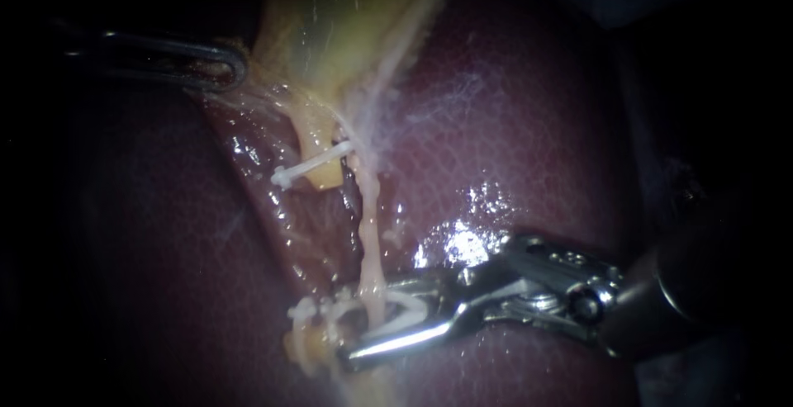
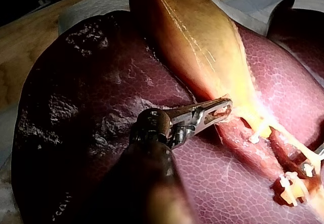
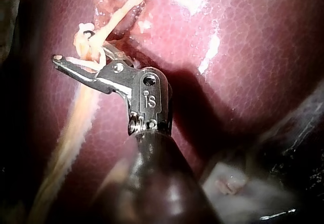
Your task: Clipping first clip right tube
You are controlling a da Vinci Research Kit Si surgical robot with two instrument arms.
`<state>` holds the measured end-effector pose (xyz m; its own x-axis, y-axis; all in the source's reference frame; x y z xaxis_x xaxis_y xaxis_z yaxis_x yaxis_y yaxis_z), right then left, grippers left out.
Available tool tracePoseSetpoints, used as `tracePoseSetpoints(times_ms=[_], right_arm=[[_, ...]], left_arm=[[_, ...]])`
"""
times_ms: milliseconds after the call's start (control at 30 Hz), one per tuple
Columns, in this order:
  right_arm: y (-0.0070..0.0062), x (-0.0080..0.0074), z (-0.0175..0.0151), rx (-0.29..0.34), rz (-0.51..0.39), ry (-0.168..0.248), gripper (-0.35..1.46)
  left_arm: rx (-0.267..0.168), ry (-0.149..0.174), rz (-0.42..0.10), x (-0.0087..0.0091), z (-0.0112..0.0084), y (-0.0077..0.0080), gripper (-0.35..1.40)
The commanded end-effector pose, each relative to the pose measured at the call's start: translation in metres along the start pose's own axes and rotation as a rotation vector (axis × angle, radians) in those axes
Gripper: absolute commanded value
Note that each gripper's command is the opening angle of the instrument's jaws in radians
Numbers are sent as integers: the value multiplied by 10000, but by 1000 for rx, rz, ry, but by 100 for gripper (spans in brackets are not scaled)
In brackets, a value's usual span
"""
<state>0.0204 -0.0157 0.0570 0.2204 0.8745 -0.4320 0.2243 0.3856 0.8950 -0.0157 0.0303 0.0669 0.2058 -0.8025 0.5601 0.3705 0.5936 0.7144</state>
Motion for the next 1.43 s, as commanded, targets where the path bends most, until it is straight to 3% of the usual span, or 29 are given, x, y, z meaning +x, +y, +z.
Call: tracePoseSetpoints(times_ms=[33,267,533,833,1433], right_arm=[[-2,0,2,11,10,-6,48],[2,-1,2,12,6,-4,42],[12,-2,-1,11,5,-3,21],[18,-2,-3,12,-43,-4,-34],[28,-2,-6,23,-49,-14,-35]], left_arm=[[0,0,0,0,0,0,-35],[0,0,0,0,0,0,-35],[0,0,0,0,1,0,-35],[0,-3,0,1,1,0,-35],[0,3,-4,3,2,0,-35]])
